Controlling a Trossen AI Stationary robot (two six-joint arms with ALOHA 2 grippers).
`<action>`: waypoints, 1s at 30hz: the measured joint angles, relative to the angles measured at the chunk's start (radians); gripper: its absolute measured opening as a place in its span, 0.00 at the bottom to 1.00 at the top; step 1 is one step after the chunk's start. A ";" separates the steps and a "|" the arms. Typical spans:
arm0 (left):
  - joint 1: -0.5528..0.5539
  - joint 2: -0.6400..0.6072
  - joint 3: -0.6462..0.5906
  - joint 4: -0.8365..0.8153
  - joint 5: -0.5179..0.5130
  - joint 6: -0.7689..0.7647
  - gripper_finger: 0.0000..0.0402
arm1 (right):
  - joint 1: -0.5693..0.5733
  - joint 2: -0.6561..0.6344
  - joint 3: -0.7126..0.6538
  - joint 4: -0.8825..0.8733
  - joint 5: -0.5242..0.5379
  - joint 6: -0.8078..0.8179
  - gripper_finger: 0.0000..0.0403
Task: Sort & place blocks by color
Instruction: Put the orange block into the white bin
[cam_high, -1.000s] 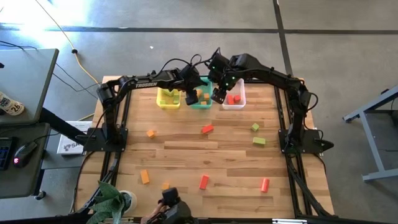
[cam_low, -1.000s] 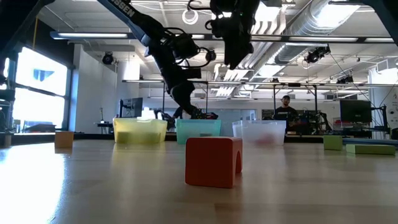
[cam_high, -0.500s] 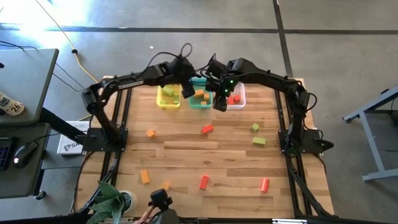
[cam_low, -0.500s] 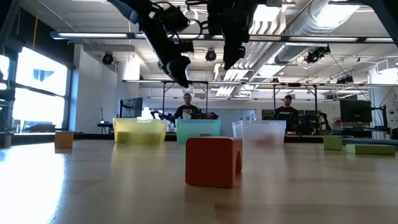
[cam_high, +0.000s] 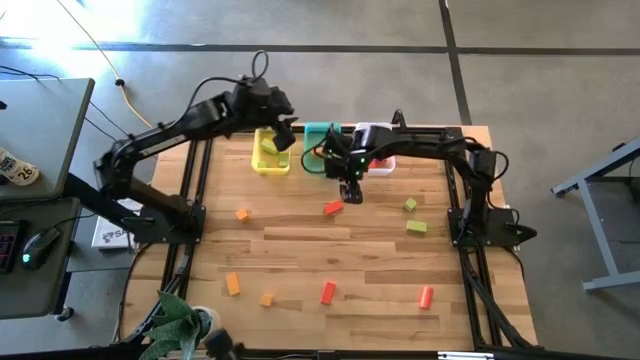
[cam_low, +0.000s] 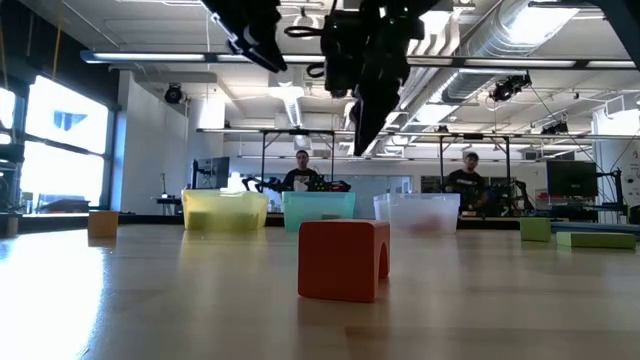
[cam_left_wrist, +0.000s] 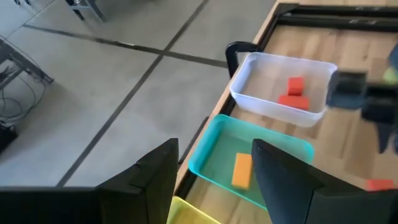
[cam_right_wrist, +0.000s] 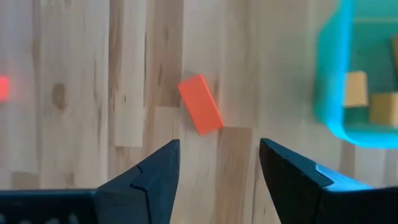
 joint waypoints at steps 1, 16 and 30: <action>-0.005 -0.015 0.000 -0.015 0.000 -0.013 0.48 | 0.006 0.000 -0.020 0.022 0.001 -0.018 0.51; -0.065 -0.109 0.000 -0.174 0.002 -0.048 0.48 | 0.078 0.000 -0.271 0.436 0.072 -0.132 0.51; -0.064 -0.108 0.000 -0.172 -0.001 -0.107 0.48 | 0.083 0.000 -0.407 0.536 0.037 -0.132 0.51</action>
